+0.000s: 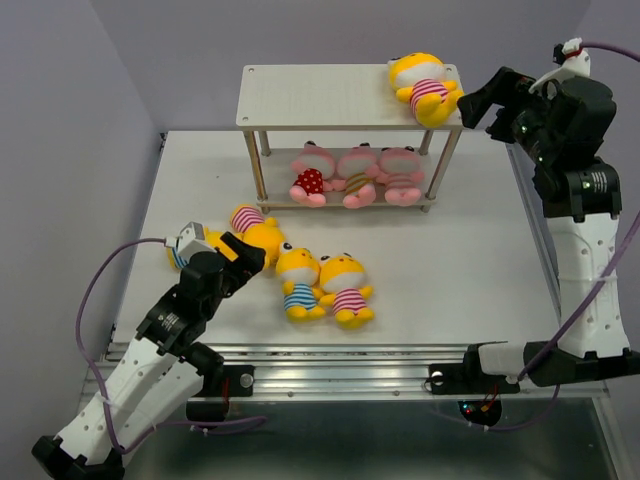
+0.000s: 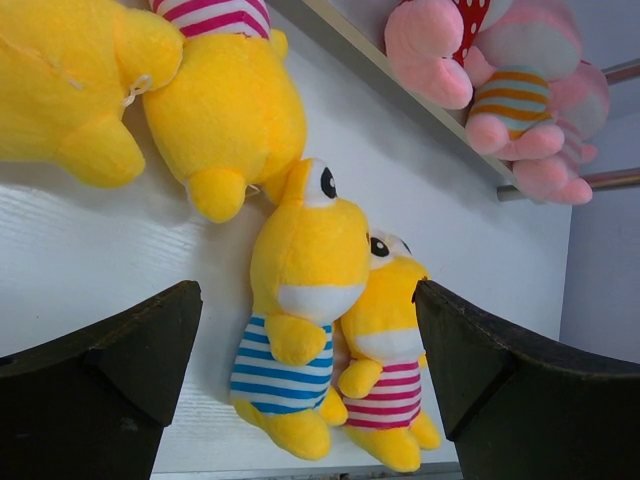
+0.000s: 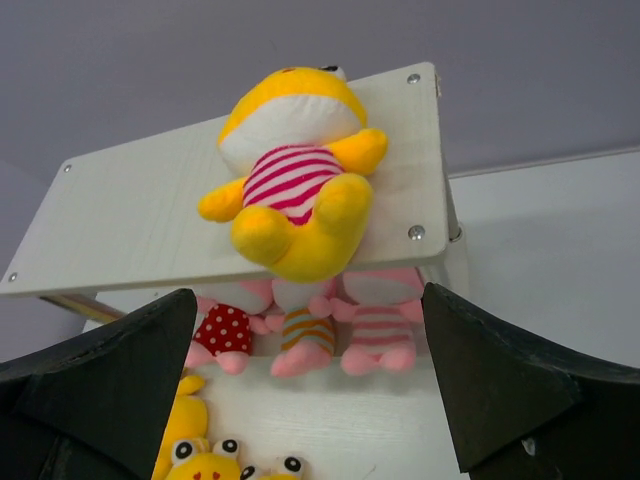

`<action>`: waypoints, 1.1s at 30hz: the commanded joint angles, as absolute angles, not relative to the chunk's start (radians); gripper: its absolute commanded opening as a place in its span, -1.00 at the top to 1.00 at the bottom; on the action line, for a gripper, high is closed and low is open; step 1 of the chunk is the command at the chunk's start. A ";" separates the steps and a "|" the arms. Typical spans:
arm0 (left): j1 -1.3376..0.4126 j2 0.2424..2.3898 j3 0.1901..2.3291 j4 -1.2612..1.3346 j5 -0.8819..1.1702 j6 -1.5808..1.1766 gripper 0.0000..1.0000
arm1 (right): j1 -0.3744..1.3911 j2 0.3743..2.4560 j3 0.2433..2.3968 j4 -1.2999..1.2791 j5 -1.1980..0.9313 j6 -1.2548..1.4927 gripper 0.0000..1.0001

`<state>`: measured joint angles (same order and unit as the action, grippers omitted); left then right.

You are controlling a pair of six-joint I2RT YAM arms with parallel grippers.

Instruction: Place and organize the stuffed toys onto the shelf

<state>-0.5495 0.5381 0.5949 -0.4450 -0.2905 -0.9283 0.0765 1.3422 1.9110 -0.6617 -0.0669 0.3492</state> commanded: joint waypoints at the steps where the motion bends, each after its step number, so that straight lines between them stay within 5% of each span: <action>1: -0.551 0.555 0.569 -0.391 -0.273 -0.917 -0.98 | 0.069 1.215 1.661 -0.585 -0.292 0.363 -1.00; 5: -0.549 0.592 0.557 -0.362 -0.226 -0.911 -0.98 | 0.135 1.082 1.375 -0.471 -0.402 0.417 -1.00; 10: -0.551 0.641 0.540 -0.350 -0.161 -0.910 -0.98 | 0.394 0.962 1.146 -0.450 -0.264 0.434 -1.00; 16: -0.551 0.669 0.528 -0.324 -0.146 -0.910 -0.98 | 0.604 1.006 0.873 -0.439 -0.267 0.475 -1.00; 20: -0.551 0.670 0.532 -0.331 -0.149 -0.908 -0.98 | 0.788 1.009 0.784 -0.436 -0.059 0.547 -1.00; 33: -0.551 0.699 0.486 -0.272 -0.072 -0.917 -0.98 | 0.982 1.192 0.695 -0.226 0.058 0.758 -1.00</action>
<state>-0.5495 0.7036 0.5129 -0.3218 -0.1127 -0.9207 0.9478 1.1515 0.6853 -0.3504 -0.0143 0.6872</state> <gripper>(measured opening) 0.989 0.998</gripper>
